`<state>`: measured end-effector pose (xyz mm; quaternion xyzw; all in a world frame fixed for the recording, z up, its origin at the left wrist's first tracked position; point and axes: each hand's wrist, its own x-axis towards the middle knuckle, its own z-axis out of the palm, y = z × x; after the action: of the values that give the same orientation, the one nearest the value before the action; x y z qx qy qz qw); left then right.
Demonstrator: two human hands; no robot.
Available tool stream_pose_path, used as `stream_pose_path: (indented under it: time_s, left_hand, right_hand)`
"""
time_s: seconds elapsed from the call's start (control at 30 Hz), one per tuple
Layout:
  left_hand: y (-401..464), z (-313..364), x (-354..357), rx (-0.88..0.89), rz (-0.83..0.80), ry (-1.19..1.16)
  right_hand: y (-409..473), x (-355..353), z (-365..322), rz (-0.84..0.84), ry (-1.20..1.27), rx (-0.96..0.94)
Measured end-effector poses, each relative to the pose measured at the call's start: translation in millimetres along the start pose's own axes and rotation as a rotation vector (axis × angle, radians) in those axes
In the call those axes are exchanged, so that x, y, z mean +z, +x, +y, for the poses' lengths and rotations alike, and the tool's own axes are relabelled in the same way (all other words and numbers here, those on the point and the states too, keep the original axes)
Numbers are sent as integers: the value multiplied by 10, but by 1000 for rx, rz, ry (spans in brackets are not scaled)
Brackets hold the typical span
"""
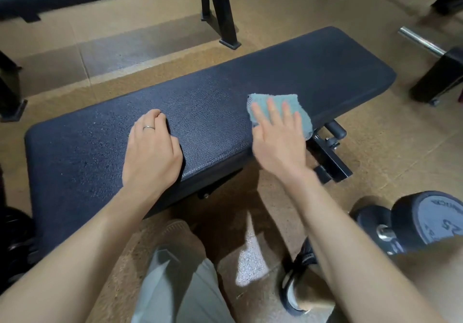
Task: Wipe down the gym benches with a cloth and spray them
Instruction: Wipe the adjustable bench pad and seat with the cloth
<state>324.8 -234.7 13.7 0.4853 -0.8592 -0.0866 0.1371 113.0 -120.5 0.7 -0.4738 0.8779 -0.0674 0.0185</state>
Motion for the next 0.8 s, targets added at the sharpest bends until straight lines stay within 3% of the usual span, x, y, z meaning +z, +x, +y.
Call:
stream_pose_path:
  time_s: [0.13, 0.27, 0.43, 0.53, 0.67, 0.8]
  left_hand:
    - [11, -2, -1, -7, -18, -7]
    - [-2, -20, -9, -4, -23, -6]
    - [-17, -6, -42, 4, -33, 10]
    - [-16, 16, -42, -17, -30, -1]
    - [-10, 5, -20, -18, -8, -11]
    - [-23, -5, -22, -5, 7, -2]
  right_hand:
    - [-582, 100, -879, 65, 101, -193]
    - [-434, 86, -625, 15, 48, -322]
    - [103, -25, 247, 18, -80, -54]
    - [-129, 38, -90, 91, 9, 35]
    - [-822, 223, -956, 125, 144, -210]
    - [-621, 139, -530, 38, 96, -374]
